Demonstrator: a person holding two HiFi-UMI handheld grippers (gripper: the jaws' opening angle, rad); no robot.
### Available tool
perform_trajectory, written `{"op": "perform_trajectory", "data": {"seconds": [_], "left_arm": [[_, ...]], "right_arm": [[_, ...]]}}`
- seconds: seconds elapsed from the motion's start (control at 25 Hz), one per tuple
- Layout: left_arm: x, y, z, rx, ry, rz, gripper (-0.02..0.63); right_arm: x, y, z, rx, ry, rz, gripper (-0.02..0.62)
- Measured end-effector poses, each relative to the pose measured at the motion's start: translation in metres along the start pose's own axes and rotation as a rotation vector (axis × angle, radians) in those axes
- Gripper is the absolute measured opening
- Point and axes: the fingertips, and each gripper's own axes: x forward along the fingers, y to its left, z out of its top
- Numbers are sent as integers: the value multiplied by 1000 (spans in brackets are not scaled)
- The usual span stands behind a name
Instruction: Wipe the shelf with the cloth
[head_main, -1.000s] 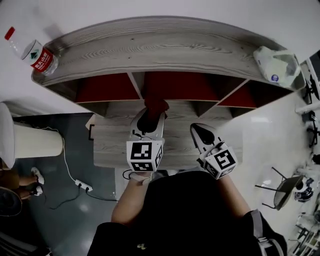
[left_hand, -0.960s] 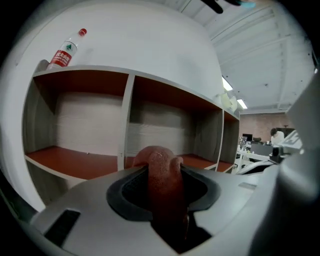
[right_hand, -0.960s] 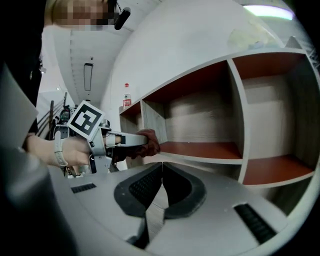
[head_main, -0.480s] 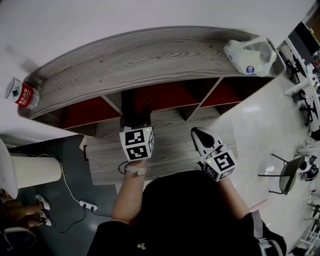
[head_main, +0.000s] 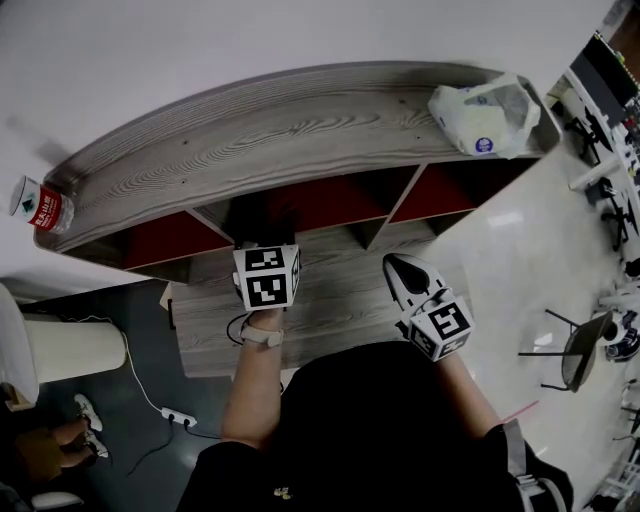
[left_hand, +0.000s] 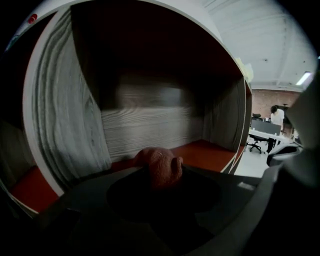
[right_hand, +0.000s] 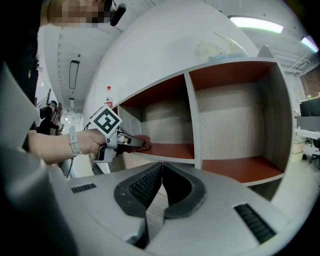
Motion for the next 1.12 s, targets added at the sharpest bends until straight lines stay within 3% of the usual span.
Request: {"op": "perform_trajectory", "data": {"seconds": [0.48,0.76,1.12], "left_arm": [[42,-43,21,74,80,-54,152],[61,-70,34,77,101,-124,152],[68,-143,38,131,117,-293,152]], "right_arm": [[-19,-31,-9,36,1,-7,-2],[-30,-47,-18,70,6,-37,-2],[-54,-55,-28,107,16,-111,-2]]}}
